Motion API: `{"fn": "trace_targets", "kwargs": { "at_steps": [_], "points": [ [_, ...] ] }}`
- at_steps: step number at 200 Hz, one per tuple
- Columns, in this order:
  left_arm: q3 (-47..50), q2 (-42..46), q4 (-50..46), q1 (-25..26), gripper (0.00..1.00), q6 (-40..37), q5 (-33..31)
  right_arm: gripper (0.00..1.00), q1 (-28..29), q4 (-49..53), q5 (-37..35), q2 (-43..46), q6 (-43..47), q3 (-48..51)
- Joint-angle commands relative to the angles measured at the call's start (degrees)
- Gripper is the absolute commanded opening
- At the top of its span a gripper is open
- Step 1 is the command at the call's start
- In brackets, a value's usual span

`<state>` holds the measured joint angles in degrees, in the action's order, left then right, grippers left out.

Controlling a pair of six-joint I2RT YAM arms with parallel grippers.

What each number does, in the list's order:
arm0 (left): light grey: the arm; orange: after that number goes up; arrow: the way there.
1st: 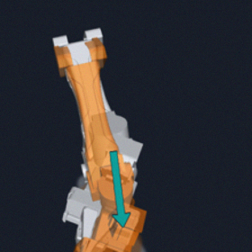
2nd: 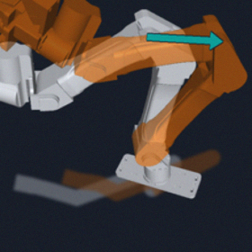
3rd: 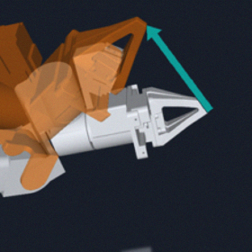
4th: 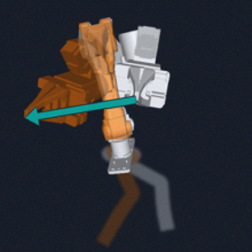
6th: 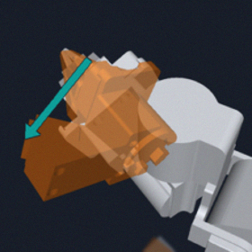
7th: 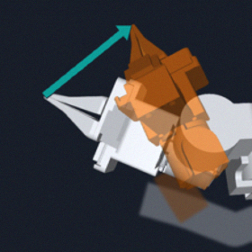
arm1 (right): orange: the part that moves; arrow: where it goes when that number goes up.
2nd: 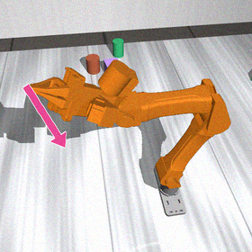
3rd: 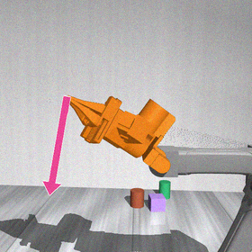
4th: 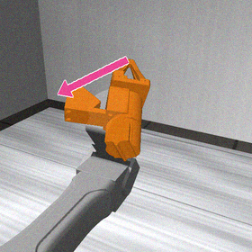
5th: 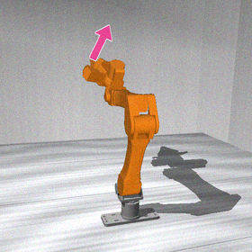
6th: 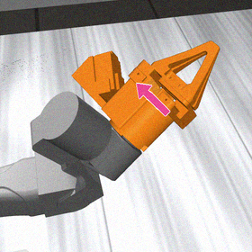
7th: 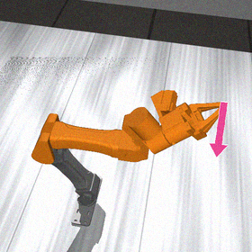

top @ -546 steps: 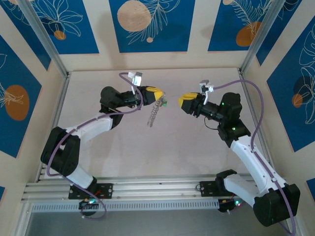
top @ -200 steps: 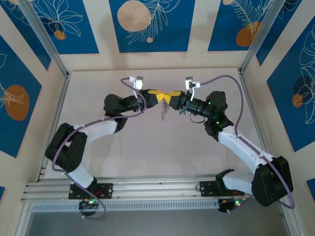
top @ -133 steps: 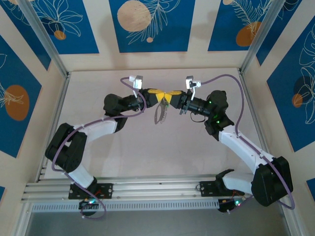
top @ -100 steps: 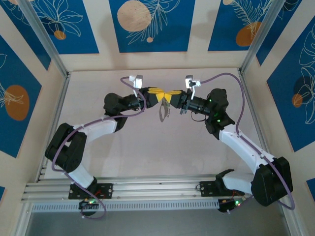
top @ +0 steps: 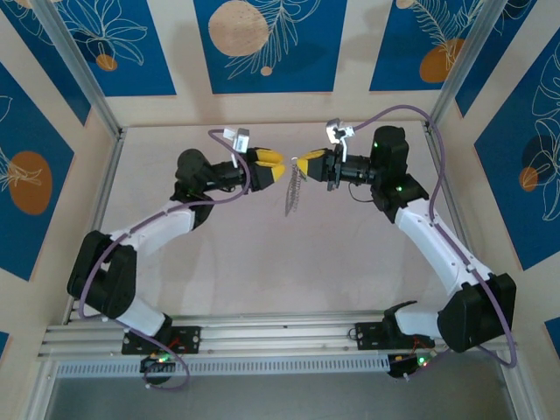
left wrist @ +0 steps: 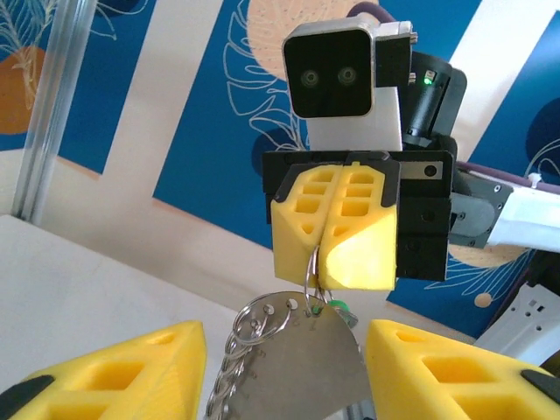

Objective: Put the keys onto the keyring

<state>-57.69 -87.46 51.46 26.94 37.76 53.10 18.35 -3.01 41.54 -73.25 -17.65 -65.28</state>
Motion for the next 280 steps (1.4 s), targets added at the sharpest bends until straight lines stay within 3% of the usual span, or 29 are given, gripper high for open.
{"fn": "trace_targets", "kwargs": {
  "at_steps": [1, 59, 119, 280],
  "points": [
    [-3.86, 2.38, -13.76, -0.66, 0.52, -10.57, 3.28, 0.0, -0.5, 10.6, 4.46, -1.64, 7.61, -4.42],
    [-12.49, 1.12, -39.95, -0.66, 0.52, -28.33, 5.3, 0.0, -0.72, 29.61, 6.8, -8.32, 19.91, -14.93],
    [-20.09, -1.63, -57.35, -0.72, 0.52, -39.86, 5.95, 0.0, -0.86, 34.64, 7.15, -10.84, 23.36, -17.76],
    [-21.59, -4.02, -55.82, -0.75, 0.49, -38.21, 8.09, 0.0, 0.15, 36.16, 9.09, -12.82, 24.68, -18.49]
  ]
}}
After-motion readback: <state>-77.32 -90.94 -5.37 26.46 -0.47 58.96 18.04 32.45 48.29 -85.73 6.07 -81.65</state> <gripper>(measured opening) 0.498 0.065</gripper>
